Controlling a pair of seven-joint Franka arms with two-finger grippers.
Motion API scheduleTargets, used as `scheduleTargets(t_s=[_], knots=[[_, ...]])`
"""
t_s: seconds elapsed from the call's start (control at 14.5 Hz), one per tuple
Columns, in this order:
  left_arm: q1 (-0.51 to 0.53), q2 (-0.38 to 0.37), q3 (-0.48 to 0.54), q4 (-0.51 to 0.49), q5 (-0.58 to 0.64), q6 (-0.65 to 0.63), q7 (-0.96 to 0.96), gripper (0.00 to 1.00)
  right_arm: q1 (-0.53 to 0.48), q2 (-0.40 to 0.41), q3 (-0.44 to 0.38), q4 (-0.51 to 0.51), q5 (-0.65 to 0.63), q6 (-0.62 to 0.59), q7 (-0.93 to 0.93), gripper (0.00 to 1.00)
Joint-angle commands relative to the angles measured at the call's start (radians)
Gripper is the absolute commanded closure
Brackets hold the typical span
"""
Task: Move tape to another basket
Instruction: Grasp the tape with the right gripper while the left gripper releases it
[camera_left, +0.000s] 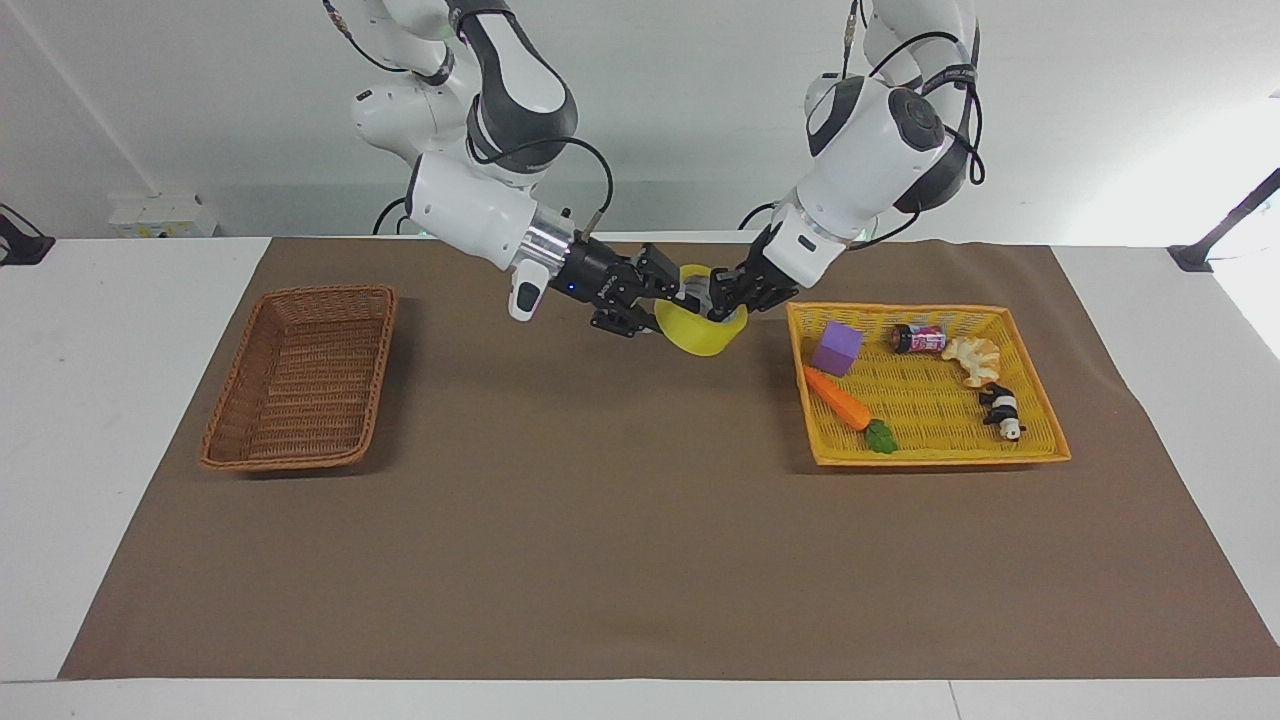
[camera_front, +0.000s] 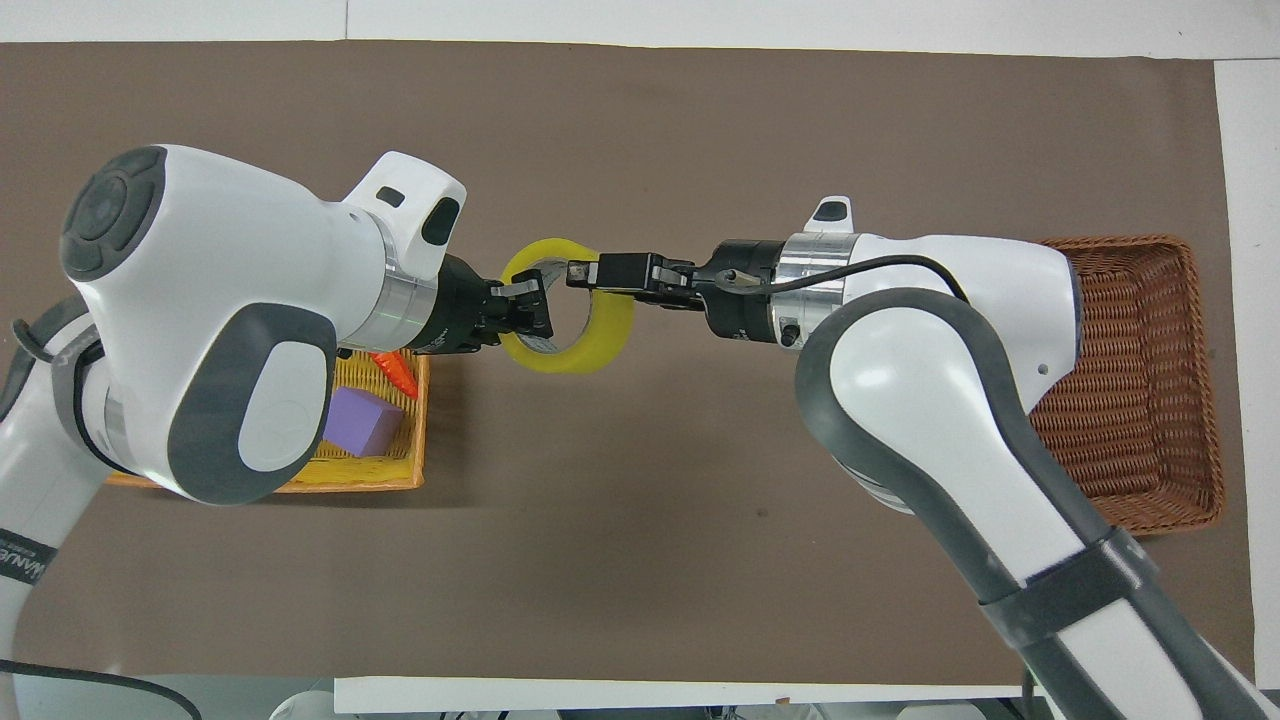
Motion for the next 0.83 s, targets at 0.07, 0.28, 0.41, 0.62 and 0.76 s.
scheduleTargets(t_s=[0.07,0.28,0.41,0.62,0.76], knots=[[-0.007,-0.032,-0.001,-0.013,0.005,-0.010,-0.020,0.05,-0.012,-0.027,-0.004,-0.024,-0.016,-0.011,-0.031,1.00],[0.010,-0.061,0.002,0.046,0.076,-0.117,-0.049,0.01,-0.083,-0.028,-0.005,-0.014,-0.074,-0.077,-0.029,1.00],[0.056,-0.064,0.001,0.128,0.111,-0.243,-0.045,0.01,-0.184,-0.045,-0.007,-0.014,-0.103,-0.164,-0.029,1.00],[0.148,-0.067,0.004,0.201,0.160,-0.355,-0.002,0.01,-0.426,-0.056,-0.007,0.002,-0.174,-0.392,-0.052,1.00],[0.231,-0.069,0.005,0.212,0.220,-0.401,0.100,0.01,-0.594,-0.056,-0.008,0.015,-0.247,-0.536,-0.080,1.00]])
